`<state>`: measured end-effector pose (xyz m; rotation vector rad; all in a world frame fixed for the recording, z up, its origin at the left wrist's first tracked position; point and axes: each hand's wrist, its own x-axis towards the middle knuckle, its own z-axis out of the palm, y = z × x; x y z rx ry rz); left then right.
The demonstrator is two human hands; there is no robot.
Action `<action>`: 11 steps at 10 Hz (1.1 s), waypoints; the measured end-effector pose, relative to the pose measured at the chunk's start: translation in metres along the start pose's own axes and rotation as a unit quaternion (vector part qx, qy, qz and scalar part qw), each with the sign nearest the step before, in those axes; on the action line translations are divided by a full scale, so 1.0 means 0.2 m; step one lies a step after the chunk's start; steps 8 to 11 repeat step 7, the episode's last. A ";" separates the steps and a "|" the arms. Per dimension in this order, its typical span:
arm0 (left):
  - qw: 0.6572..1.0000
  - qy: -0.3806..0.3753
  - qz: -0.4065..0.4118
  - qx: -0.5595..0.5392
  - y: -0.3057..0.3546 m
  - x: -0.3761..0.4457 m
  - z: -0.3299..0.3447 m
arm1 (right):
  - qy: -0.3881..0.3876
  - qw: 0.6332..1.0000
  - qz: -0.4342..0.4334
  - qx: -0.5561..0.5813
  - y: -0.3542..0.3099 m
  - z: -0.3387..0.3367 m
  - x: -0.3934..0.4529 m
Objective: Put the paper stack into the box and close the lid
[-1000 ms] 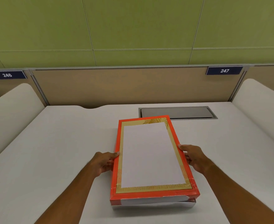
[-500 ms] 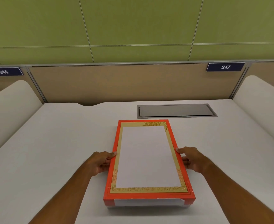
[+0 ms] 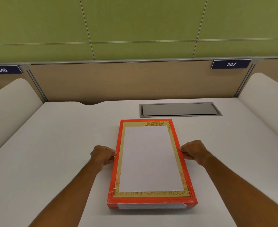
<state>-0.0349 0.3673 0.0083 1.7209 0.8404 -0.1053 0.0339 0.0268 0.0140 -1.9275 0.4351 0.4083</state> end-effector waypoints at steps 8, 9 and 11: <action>0.968 0.052 0.120 0.213 0.05 -0.07 0.05 | 0.135 0.965 -0.097 -0.205 0.01 0.12 -0.07; 0.968 0.052 0.120 0.213 0.05 -0.07 0.05 | 0.135 0.965 -0.097 -0.205 0.01 0.12 -0.07; 0.968 0.052 0.120 0.213 0.05 -0.07 0.05 | 0.135 0.965 -0.097 -0.205 0.01 0.12 -0.07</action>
